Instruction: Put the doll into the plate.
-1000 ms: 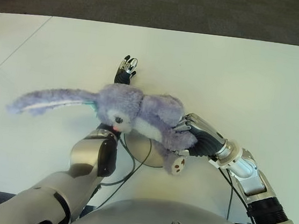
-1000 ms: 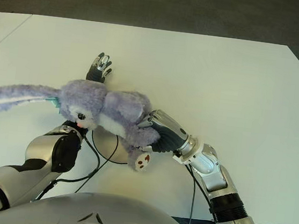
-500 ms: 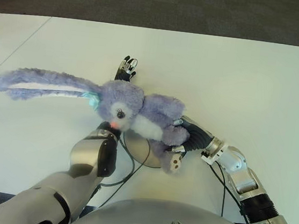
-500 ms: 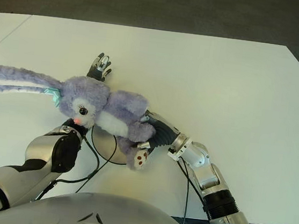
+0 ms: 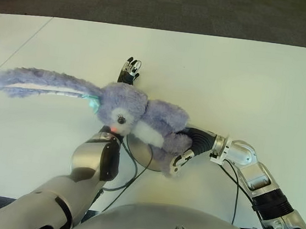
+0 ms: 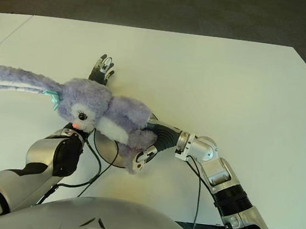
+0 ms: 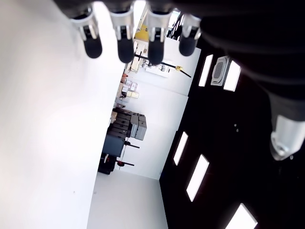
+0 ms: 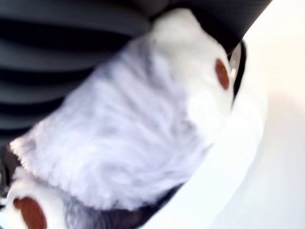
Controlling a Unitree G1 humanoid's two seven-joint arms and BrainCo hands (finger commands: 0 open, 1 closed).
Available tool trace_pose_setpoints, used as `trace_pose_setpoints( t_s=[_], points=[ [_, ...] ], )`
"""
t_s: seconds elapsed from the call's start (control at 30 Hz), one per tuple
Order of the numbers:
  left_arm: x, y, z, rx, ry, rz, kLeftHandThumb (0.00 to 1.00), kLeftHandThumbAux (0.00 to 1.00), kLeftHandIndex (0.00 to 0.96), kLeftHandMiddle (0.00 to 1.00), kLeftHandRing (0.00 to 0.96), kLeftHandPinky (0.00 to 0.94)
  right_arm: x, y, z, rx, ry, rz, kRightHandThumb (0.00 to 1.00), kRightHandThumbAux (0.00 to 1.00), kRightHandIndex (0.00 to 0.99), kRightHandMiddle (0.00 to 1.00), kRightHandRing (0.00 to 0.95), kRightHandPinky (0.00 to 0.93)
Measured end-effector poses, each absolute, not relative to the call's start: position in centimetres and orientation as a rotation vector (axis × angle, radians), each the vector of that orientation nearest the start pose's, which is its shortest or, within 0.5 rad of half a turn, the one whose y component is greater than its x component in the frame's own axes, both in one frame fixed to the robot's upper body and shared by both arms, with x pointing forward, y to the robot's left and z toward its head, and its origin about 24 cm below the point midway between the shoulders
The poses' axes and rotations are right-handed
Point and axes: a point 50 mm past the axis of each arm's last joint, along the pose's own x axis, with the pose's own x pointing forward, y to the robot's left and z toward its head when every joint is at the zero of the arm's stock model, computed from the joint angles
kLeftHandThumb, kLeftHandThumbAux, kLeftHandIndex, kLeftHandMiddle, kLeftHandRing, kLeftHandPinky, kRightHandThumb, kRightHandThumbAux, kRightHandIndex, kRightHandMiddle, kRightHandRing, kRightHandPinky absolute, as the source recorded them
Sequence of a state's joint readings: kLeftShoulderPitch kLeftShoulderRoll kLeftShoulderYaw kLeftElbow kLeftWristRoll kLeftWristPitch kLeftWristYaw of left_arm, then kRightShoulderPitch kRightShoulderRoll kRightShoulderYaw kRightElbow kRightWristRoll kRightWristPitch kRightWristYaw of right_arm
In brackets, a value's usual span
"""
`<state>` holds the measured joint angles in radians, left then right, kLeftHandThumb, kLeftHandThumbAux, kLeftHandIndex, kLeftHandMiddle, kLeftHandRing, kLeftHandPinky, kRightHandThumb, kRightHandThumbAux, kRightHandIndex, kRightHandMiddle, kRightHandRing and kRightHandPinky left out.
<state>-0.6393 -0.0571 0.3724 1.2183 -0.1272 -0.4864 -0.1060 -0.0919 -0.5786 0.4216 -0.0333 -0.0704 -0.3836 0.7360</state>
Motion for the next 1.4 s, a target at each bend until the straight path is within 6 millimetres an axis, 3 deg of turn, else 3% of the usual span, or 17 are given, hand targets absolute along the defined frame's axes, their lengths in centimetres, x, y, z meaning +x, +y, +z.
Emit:
trace_pose_setpoints(
  t_s=[0.57, 1.4],
  points=[
    [33.0, 13.2, -0.8, -0.329, 0.126, 0.056, 0.000, 0.526, 0.007, 0.099, 0.089, 0.069, 22.9, -11.9, 5.5, -0.762, -0.184, 1.343, 0.013, 0.297, 0.000, 0.000, 0.000, 0.000],
    [33.0, 13.1, -0.8, -0.330, 0.128, 0.053, 0.000, 0.543, 0.011, 0.091, 0.080, 0.072, 24.3, -12.4, 6.0, -0.772, -0.188, 1.331, 0.021, 0.270, 0.000, 0.000, 0.000, 0.000]
  ],
)
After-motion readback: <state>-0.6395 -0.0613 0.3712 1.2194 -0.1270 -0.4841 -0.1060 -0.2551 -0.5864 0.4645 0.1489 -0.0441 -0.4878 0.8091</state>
